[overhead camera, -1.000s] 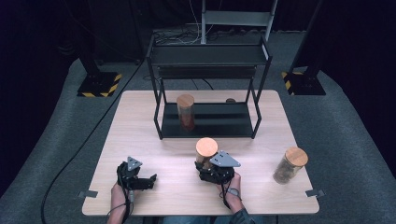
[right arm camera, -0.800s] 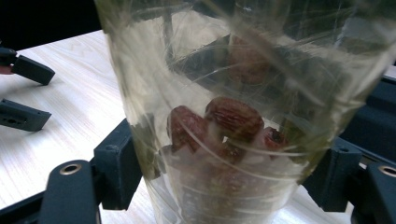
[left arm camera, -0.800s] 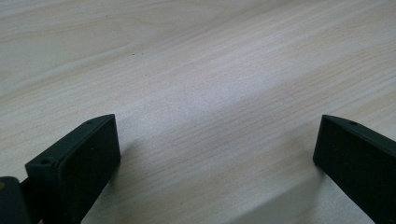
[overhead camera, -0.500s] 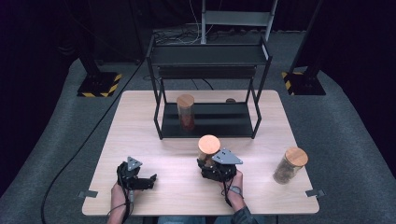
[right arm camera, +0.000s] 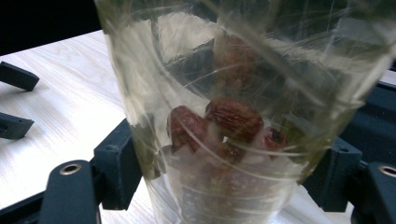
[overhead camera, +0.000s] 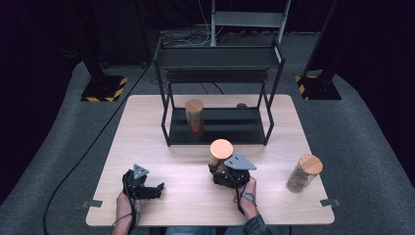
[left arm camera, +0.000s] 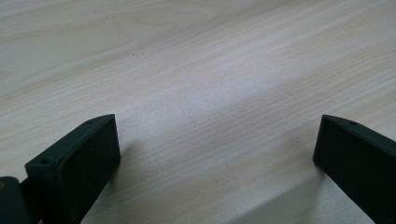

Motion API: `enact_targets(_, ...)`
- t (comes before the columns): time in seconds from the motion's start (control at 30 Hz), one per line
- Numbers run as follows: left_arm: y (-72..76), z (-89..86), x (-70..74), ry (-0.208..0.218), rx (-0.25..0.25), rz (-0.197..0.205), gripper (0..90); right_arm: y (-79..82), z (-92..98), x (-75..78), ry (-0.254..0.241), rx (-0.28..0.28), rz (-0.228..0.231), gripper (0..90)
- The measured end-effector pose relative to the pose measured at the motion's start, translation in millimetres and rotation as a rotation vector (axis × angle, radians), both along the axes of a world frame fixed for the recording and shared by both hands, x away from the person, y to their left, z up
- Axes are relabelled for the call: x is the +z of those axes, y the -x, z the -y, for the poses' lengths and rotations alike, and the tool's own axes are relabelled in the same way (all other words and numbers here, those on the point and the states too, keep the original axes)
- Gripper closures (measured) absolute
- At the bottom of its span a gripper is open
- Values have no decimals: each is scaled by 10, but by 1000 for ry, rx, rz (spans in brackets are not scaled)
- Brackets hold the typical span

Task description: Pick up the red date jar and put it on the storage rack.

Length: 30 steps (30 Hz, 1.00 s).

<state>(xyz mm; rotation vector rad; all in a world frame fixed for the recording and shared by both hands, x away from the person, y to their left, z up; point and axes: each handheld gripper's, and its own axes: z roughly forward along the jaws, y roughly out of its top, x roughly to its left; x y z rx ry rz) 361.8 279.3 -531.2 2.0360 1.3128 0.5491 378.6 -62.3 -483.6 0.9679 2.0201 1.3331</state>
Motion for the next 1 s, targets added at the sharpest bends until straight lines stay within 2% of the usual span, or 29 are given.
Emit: enact_targets(1.0, 0, -1, 0, 0, 0, 0, 0, -153, 22, 116, 7, -14, 13, 243)
